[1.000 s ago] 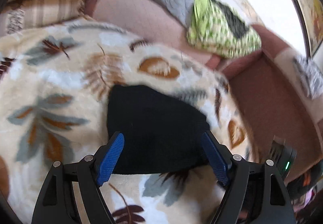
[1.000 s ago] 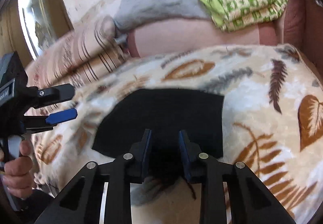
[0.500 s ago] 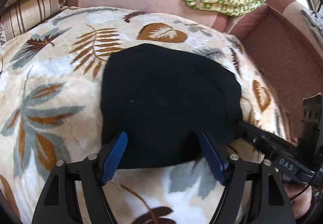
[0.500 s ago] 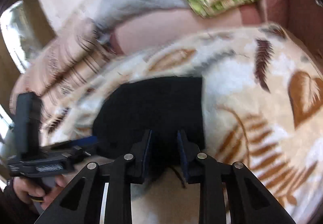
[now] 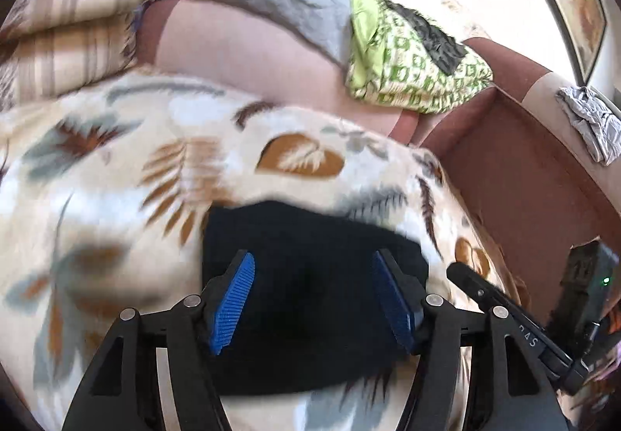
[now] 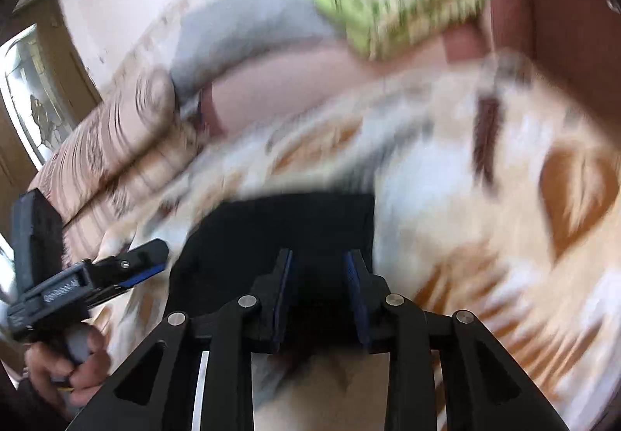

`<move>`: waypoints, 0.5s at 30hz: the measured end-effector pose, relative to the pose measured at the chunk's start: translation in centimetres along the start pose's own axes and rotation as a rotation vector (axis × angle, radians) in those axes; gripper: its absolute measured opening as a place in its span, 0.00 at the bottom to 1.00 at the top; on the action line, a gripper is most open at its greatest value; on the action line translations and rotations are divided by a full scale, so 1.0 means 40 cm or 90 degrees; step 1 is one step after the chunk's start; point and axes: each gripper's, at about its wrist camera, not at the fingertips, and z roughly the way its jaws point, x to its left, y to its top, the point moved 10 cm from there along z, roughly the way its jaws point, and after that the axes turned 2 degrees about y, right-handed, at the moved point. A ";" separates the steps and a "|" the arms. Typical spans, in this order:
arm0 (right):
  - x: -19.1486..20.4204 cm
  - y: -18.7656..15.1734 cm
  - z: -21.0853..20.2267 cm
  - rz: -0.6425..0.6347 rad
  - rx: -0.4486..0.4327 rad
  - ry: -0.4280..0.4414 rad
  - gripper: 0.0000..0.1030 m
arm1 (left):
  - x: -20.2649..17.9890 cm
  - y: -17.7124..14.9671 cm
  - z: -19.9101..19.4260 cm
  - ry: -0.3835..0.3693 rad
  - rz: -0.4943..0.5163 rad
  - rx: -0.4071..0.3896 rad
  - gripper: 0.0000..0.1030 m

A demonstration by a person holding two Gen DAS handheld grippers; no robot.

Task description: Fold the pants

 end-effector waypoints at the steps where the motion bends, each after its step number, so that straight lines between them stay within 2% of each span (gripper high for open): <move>1: 0.005 0.019 0.018 -0.015 -0.010 -0.006 0.29 | 0.000 0.008 0.025 0.003 0.001 0.003 0.61; 3: 0.017 0.037 0.057 -0.036 -0.018 -0.013 0.29 | 0.026 0.011 0.092 0.024 -0.013 0.028 0.61; 4: 0.024 0.029 0.095 -0.052 0.002 -0.016 0.29 | 0.042 -0.001 0.128 0.030 -0.023 0.053 0.60; 5: 0.019 0.014 0.127 -0.061 0.029 -0.029 0.29 | 0.064 -0.016 0.166 0.046 -0.031 0.081 0.60; 7: -0.012 -0.056 0.215 -0.051 0.133 -0.056 0.29 | 0.071 -0.017 0.182 0.056 -0.023 0.083 0.60; 11: -0.021 -0.025 0.181 -0.015 0.102 -0.028 0.27 | 0.057 -0.003 0.146 0.044 -0.027 0.059 0.60; 15: -0.003 0.016 0.049 -0.006 0.010 -0.006 0.30 | 0.053 -0.016 0.033 0.049 -0.029 0.020 0.64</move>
